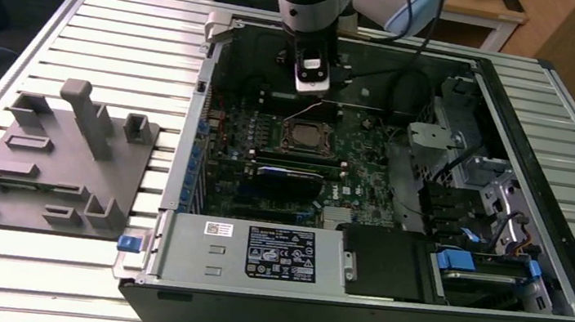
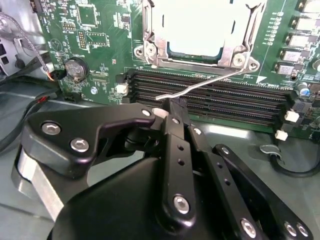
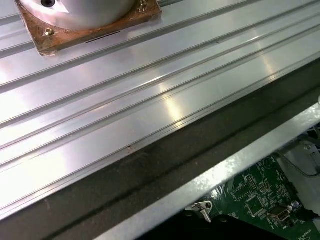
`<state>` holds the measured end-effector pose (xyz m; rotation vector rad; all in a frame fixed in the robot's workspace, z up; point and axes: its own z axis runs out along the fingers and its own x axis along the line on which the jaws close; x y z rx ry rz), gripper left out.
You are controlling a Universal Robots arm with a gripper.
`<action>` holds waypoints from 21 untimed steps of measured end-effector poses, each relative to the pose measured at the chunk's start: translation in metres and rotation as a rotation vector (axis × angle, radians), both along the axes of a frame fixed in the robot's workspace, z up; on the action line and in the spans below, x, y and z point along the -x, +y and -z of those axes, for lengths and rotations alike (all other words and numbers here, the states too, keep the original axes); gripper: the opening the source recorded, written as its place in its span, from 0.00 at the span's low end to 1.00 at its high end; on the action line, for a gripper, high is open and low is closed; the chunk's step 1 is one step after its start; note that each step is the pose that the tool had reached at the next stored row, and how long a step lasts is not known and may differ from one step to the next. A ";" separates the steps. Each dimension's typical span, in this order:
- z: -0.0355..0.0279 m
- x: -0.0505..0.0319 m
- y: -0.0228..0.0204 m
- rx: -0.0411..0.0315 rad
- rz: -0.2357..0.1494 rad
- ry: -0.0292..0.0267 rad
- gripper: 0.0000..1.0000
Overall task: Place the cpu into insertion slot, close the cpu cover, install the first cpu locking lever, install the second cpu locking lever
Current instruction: 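Install the first cpu locking lever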
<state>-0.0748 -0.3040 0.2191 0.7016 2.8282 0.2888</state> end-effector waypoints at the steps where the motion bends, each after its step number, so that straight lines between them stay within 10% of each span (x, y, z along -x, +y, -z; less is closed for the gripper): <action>1: 0.0000 0.0000 0.0000 -0.0001 0.000 -0.0001 0.11; 21: -0.0102 0.0000 0.0000 0.0002 0.000 0.0002 0.11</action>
